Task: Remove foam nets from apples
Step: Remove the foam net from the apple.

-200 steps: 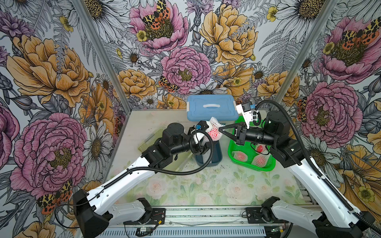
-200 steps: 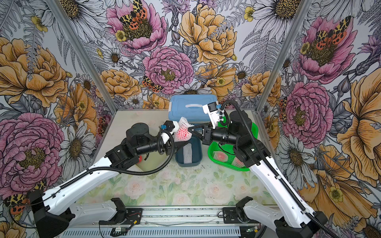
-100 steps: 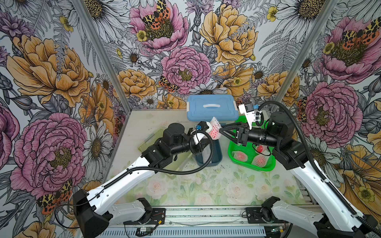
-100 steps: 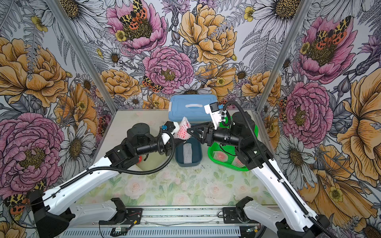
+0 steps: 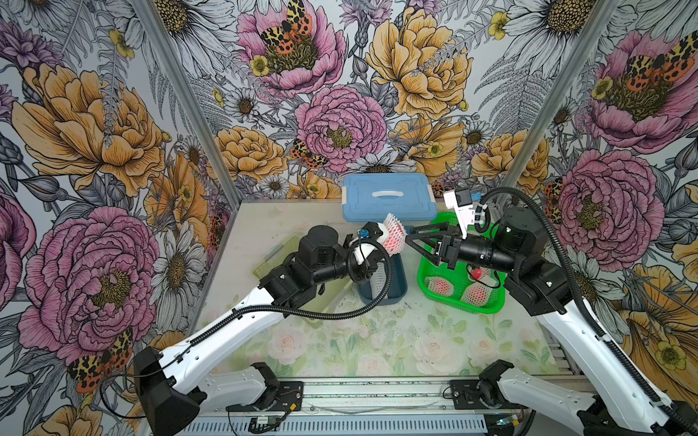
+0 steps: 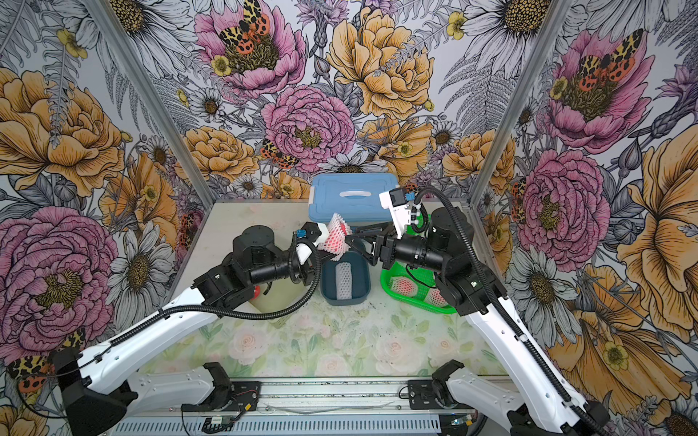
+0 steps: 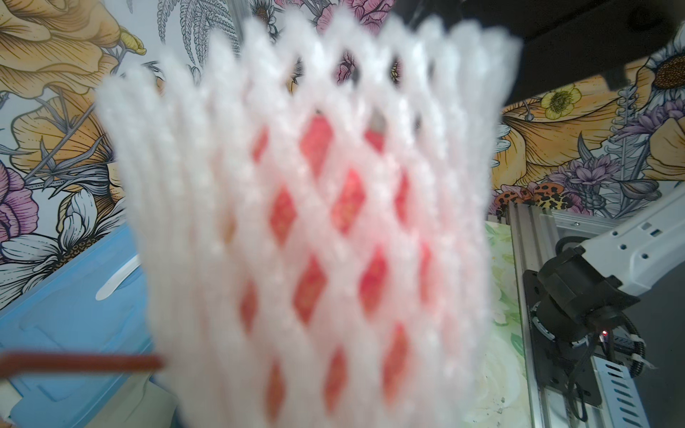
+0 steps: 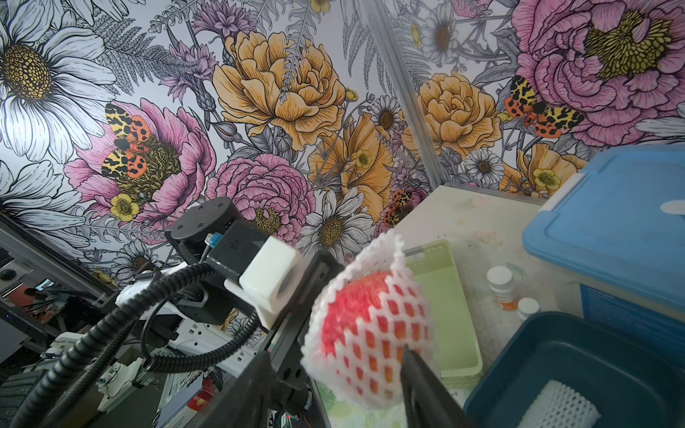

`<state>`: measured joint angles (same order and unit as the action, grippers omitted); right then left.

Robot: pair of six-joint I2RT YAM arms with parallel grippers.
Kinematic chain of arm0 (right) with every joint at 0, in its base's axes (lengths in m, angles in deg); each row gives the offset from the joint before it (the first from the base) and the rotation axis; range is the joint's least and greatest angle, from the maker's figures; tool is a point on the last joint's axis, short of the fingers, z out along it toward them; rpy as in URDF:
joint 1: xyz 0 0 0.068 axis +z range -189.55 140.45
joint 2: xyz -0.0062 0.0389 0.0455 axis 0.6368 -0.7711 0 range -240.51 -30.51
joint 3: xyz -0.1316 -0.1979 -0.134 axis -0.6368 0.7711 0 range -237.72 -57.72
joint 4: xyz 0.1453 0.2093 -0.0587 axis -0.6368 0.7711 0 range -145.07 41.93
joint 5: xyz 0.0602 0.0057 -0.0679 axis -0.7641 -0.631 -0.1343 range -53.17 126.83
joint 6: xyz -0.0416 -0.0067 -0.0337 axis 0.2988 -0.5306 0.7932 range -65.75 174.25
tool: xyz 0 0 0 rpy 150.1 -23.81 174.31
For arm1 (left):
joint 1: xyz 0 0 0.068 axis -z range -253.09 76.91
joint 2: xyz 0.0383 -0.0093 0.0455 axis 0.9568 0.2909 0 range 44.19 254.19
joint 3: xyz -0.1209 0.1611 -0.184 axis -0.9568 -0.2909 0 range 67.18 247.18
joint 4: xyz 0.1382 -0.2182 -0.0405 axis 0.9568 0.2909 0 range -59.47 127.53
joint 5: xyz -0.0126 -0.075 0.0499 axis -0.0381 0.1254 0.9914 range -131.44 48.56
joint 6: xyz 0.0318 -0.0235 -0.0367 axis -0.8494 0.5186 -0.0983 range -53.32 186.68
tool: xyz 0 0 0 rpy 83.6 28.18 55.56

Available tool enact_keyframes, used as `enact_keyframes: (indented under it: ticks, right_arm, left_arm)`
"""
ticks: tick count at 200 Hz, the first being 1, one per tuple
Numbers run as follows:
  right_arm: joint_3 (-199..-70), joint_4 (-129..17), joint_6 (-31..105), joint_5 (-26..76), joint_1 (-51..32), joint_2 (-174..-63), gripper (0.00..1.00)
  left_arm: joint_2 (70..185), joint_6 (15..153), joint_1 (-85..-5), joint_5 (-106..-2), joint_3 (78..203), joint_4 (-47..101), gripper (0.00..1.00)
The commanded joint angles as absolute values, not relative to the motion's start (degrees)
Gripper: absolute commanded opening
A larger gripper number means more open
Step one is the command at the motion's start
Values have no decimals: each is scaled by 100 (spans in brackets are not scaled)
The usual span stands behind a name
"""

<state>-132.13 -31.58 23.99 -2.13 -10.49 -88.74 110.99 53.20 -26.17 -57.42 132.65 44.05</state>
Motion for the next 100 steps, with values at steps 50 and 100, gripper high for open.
enact_keyframes:
  ticks: [50, 100]
  right_arm:
    - [-13313, -3160, 2622, 237, -721, -9054, 42]
    - [-13281, -3118, 2679, 624, -677, -9045, 9]
  left_arm:
    - [11262, 5261, -2555, -5647, 13414, 4575, 0]
    - [11379, 5189, -2451, -5497, 13496, 4672, 0]
